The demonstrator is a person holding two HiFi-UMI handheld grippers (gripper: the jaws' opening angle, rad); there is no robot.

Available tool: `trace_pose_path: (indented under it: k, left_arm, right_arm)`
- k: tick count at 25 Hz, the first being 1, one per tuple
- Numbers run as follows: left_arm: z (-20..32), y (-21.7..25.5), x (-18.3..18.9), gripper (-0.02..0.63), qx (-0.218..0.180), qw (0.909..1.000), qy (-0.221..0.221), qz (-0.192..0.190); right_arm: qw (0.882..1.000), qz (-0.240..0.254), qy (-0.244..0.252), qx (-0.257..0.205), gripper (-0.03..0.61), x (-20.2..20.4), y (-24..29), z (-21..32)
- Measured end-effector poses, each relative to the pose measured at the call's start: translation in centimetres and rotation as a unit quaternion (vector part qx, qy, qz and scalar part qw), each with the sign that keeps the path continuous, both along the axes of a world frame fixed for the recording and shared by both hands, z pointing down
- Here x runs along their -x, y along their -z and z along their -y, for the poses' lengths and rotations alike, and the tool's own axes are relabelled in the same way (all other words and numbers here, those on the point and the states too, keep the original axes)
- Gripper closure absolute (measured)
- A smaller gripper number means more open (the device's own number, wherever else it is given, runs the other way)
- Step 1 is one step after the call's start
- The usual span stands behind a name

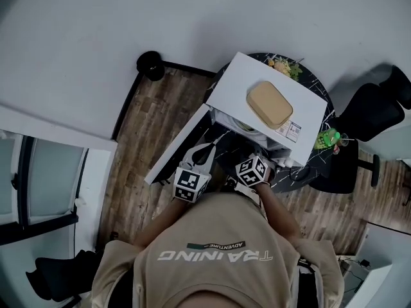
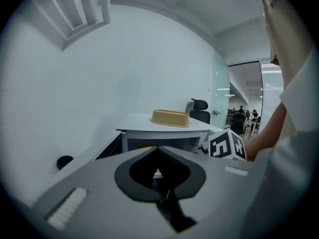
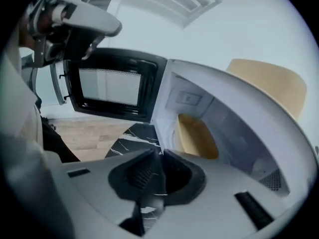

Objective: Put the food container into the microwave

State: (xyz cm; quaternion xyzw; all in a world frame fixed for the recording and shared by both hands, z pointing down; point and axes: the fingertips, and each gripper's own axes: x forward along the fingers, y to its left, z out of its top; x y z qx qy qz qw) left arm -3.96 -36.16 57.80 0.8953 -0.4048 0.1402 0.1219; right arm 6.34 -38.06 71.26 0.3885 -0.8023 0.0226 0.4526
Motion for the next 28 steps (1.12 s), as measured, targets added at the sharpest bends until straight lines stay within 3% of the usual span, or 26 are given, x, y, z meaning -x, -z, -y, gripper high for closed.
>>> trace_pose_path:
  k: [5,9,13,18,28]
  left_arm:
    - [-0.3,0.3,-0.2,0.606,-0.015,0.9997,-0.021,-0.001]
    - [-0.3,0.9,-0.4,0.606,-0.028,0.9990,-0.034,0.000]
    - [0.1,2.1,-0.2,0.606,-0.038,0.9985,-0.038,-0.005]
    - [1.3,3.3,0.9,0.606,-0.044,0.9983,-0.037,-0.003]
    - [1.2,4.4,0.7,0.606,-0.045,0.9982,-0.039,-0.005]
  right_arm:
    - [0.999,0.032,0.005,0.004,0.554,0.7,2.6,-1.8]
    - [0.995,0.093,-0.038,-0.007,0.560,0.6,6.0,-2.4]
    - [0.980,0.174,-0.098,-0.016,0.566,0.1,8.8,-2.9]
    - [0.962,0.228,-0.147,-0.015,0.568,-0.8,10.4,-3.2]
    - [0.969,0.216,-0.092,-0.071,0.568,1.5,16.7,-3.0]
